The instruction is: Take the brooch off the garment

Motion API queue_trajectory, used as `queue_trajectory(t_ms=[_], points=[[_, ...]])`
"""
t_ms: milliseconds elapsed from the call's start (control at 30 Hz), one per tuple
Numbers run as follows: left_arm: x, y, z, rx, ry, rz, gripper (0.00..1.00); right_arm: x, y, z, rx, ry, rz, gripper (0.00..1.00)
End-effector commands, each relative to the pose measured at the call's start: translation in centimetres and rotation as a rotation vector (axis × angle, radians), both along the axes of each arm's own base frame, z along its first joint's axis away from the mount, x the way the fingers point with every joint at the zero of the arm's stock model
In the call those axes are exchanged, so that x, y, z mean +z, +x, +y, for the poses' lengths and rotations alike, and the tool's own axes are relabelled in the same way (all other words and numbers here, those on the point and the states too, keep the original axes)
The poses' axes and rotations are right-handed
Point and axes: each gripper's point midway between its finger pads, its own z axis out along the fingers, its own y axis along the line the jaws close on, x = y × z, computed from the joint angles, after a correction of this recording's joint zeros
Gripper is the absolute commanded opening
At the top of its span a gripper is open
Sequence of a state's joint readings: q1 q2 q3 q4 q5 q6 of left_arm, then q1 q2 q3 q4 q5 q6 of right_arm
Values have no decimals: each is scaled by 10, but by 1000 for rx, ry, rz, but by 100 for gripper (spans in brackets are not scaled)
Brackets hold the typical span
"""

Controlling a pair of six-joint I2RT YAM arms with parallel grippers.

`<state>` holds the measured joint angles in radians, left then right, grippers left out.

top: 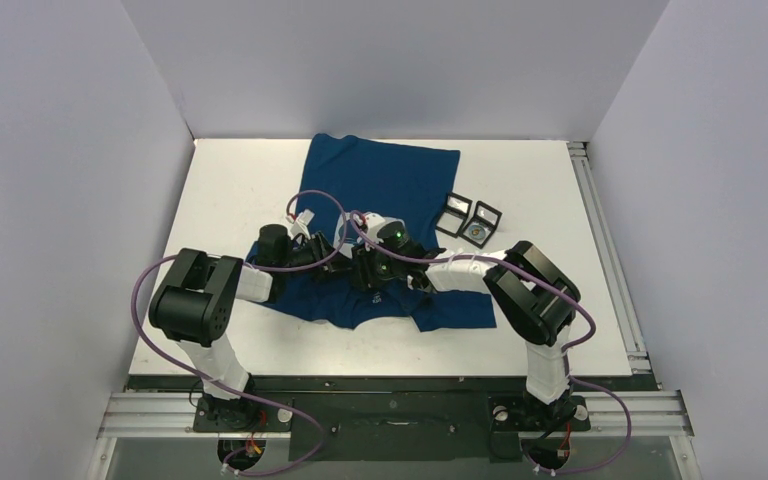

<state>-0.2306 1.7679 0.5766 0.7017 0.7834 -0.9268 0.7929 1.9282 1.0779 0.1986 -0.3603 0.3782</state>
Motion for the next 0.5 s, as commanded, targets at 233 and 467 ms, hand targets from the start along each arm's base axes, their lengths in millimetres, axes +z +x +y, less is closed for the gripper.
queue_trajectory(t_ms=[233, 467], points=[[11, 0, -4, -33, -42, -45, 38, 17, 20, 4, -42, 28, -66, 14], [18, 16, 25, 46, -14, -86, 46, 13, 20, 0, -38, 35, -49, 0]])
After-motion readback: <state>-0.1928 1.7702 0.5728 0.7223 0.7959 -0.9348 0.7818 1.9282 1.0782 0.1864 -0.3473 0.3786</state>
